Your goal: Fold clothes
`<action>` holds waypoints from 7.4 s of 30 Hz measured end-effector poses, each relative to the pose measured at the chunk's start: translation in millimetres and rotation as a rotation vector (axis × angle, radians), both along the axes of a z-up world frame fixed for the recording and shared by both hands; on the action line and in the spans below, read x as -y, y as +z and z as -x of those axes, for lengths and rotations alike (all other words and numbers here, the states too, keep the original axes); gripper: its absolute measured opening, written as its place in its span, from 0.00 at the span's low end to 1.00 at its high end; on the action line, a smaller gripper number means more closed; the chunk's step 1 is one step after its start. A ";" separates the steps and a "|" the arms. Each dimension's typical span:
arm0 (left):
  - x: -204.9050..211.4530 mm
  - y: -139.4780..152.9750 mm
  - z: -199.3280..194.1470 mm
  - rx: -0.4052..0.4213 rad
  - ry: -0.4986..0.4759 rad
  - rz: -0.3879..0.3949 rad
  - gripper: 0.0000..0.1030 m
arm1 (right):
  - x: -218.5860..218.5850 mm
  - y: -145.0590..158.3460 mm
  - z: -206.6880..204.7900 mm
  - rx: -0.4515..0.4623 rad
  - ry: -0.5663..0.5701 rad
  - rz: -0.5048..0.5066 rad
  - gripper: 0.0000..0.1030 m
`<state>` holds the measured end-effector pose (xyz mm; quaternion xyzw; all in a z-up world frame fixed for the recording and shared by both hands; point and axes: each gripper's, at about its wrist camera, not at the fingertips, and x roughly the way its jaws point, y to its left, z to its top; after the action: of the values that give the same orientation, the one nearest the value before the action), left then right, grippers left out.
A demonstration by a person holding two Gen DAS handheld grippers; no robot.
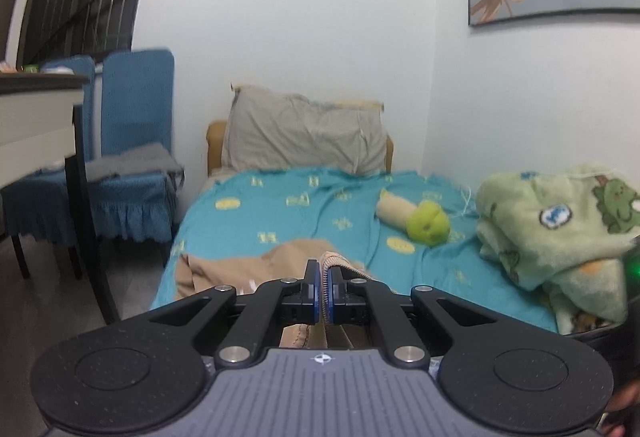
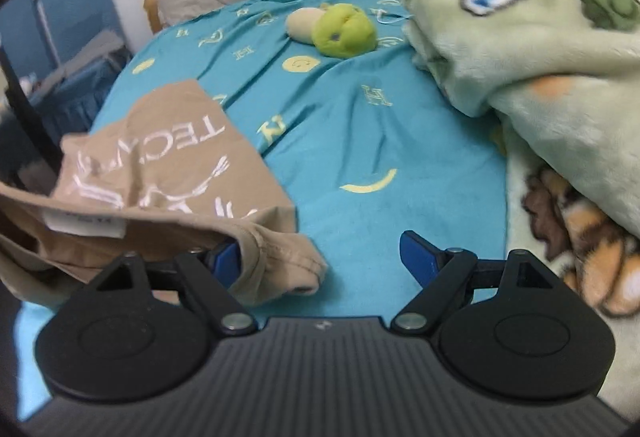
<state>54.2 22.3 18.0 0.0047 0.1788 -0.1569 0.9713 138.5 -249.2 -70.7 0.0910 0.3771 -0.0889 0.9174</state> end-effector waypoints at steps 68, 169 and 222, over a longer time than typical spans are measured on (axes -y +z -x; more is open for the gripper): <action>-48.9 445.1 107.6 0.521 0.349 0.229 0.79 | -4.8 494.1 134.2 1.027 -0.083 0.083 0.80; -214.3 -114.7 -330.9 -0.338 0.598 0.587 0.02 | 64.0 -34.8 -113.8 0.067 0.022 -0.384 0.81; 4.0 -33.2 -52.1 -0.246 0.160 0.051 1.00 | 49.1 -5.8 -45.3 0.300 0.028 -0.247 0.89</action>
<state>106.2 18.3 -15.3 -0.0536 0.2924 -0.0827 0.9512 183.9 -298.3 -76.5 0.2100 0.2452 -0.0147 0.9463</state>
